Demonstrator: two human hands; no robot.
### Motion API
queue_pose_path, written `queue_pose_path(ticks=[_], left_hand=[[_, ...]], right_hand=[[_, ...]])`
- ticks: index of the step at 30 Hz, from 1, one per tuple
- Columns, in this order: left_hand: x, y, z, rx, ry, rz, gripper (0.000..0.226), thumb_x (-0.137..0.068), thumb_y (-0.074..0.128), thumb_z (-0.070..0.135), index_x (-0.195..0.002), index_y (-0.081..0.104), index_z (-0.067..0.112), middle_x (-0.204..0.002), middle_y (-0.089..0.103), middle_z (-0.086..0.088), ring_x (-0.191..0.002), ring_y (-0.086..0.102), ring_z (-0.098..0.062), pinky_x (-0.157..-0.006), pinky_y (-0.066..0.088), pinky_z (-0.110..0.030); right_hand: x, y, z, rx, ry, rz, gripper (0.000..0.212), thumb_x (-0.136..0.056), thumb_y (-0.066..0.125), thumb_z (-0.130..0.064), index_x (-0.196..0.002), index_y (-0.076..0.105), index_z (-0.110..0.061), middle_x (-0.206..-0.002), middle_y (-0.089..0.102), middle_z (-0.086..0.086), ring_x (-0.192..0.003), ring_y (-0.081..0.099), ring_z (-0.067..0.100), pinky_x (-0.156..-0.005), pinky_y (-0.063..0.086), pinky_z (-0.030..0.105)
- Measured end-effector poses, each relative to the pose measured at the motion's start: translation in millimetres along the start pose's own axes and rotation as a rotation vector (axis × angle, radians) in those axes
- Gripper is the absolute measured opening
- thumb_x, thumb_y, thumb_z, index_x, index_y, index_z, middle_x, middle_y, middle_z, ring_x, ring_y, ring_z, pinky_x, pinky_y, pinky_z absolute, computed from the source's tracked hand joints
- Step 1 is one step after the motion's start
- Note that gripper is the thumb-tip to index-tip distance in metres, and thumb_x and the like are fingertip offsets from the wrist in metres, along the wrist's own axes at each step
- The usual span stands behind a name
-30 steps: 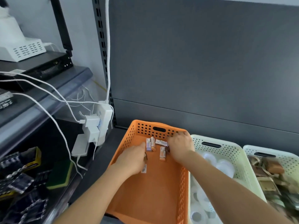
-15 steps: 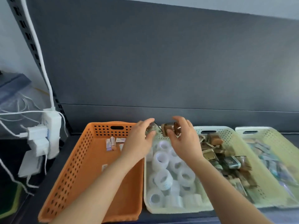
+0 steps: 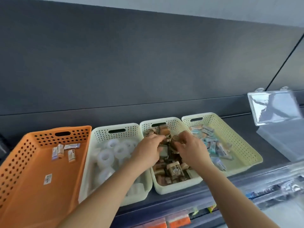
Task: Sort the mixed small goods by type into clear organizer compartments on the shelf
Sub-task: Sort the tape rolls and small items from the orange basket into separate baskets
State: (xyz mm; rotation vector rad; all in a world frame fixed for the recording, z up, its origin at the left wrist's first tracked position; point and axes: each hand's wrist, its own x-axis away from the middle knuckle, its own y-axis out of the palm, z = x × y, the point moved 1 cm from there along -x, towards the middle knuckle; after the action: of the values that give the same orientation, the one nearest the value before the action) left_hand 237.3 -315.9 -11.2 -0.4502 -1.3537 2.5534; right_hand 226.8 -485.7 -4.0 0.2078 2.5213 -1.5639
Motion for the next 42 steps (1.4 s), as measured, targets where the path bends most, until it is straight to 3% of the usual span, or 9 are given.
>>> queue_pose_path(ticks=[4, 9, 14, 17, 21, 27, 33, 40, 42], left_hand=[[1.1, 18.9, 6.0, -0.18, 0.027, -0.15, 0.053, -0.1, 0.042, 0.028, -0.15, 0.023, 0.026, -0.158, 0.021, 0.005, -0.144, 0.022, -0.019, -0.116, 0.021, -0.035], [4.0, 20.6, 10.0, -0.274, -0.014, -0.233, 0.059, -0.101, 0.034, 0.039, -0.152, 0.01, 0.022, -0.158, 0.019, -0.001, -0.146, 0.014, -0.02, -0.116, 0.012, -0.041], [9.2, 19.1, 7.9, -0.251, -0.042, -0.169, 0.058, -0.1, 0.033, 0.046, -0.15, 0.023, 0.019, -0.155, 0.028, -0.001, -0.143, 0.022, -0.018, -0.115, 0.015, -0.035], [13.3, 17.0, 7.0, -0.225, -0.016, -0.114, 0.049, -0.1, 0.036, 0.043, -0.141, 0.042, 0.017, -0.142, 0.047, 0.0, -0.134, 0.038, -0.017, -0.111, 0.024, -0.032], [13.8, 9.2, 5.1, -0.201, 0.038, -0.102, 0.039, -0.1, 0.038, 0.037, -0.127, 0.056, 0.015, -0.127, 0.057, 0.002, -0.122, 0.047, -0.015, -0.104, 0.033, -0.03], [22.6, -32.5, -23.9, -0.216, 0.04, 0.034, 0.035, -0.097, 0.047, 0.029, -0.13, 0.055, 0.021, -0.13, 0.055, 0.008, -0.122, 0.046, -0.011, -0.104, 0.035, -0.028], [52.9, -100.4, -81.7, -0.356, -0.136, 0.203, 0.029, -0.092, 0.049, 0.019, -0.117, 0.064, 0.021, -0.115, 0.06, 0.005, -0.112, 0.05, -0.017, -0.09, 0.045, -0.032], [101.4, -150.5, -164.0, -0.486, -0.399, 0.177, 0.015, -0.093, 0.05, 0.019, -0.093, 0.065, 0.021, -0.088, 0.051, 0.008, -0.085, 0.052, -0.014, -0.063, 0.045, -0.03], [110.3, -153.9, -188.6, -0.513, -0.478, 0.108, 0.013, -0.091, 0.053, 0.017, -0.093, 0.065, 0.02, -0.092, 0.053, 0.005, -0.084, 0.053, -0.015, -0.064, 0.048, -0.03]], right_hand=[[3.0, -1.2, 13.0, 0.024, -0.118, 0.012, 0.028, -0.089, 0.053, -0.023, -0.116, 0.052, -0.023, -0.103, 0.062, 0.0, -0.085, 0.059, 0.021, -0.068, 0.046, 0.032], [-1.7, -3.4, 13.3, 0.028, -0.217, -0.004, 0.017, -0.089, 0.054, -0.041, -0.096, 0.049, -0.025, -0.084, 0.059, -0.007, -0.07, 0.057, 0.017, -0.059, 0.052, 0.034], [-8.6, 0.6, 14.7, 0.005, -0.264, -0.077, 0.024, -0.09, 0.05, -0.041, -0.078, 0.053, -0.021, -0.073, 0.057, -0.006, -0.065, 0.054, 0.016, -0.055, 0.045, 0.027], [-6.7, 7.5, 15.6, -0.001, -0.3, -0.157, 0.02, -0.087, 0.056, -0.038, -0.076, 0.057, -0.021, -0.074, 0.059, -0.008, -0.068, 0.053, 0.011, -0.054, 0.038, 0.019], [-5.8, 14.4, 11.2, -0.08, -0.259, -0.144, 0.03, -0.094, 0.048, -0.04, -0.068, 0.05, -0.024, -0.07, 0.051, -0.012, -0.067, 0.049, 0.01, -0.056, 0.035, 0.024], [-18.4, 21.2, -26.1, -0.04, -0.256, -0.004, 0.019, -0.093, 0.048, -0.025, -0.091, 0.064, -0.015, -0.091, 0.062, -0.004, -0.077, 0.057, 0.018, -0.065, 0.051, 0.034], [-28.6, 45.2, -111.1, -0.103, -0.362, -0.056, 0.026, -0.089, 0.056, -0.031, -0.113, 0.061, -0.021, -0.101, 0.061, -0.002, -0.087, 0.06, 0.02, -0.07, 0.049, 0.032], [-26.4, 95.7, -212.4, -0.043, -0.545, -0.185, 0.03, -0.09, 0.056, -0.036, -0.115, 0.063, -0.022, -0.111, 0.06, 0.0, -0.105, 0.054, 0.019, -0.081, 0.049, 0.034], [-27.1, 111.5, -237.5, 0.018, -0.608, -0.216, 0.027, -0.089, 0.054, -0.033, -0.11, 0.064, -0.019, -0.11, 0.06, 0.001, -0.105, 0.053, 0.021, -0.082, 0.047, 0.033]])
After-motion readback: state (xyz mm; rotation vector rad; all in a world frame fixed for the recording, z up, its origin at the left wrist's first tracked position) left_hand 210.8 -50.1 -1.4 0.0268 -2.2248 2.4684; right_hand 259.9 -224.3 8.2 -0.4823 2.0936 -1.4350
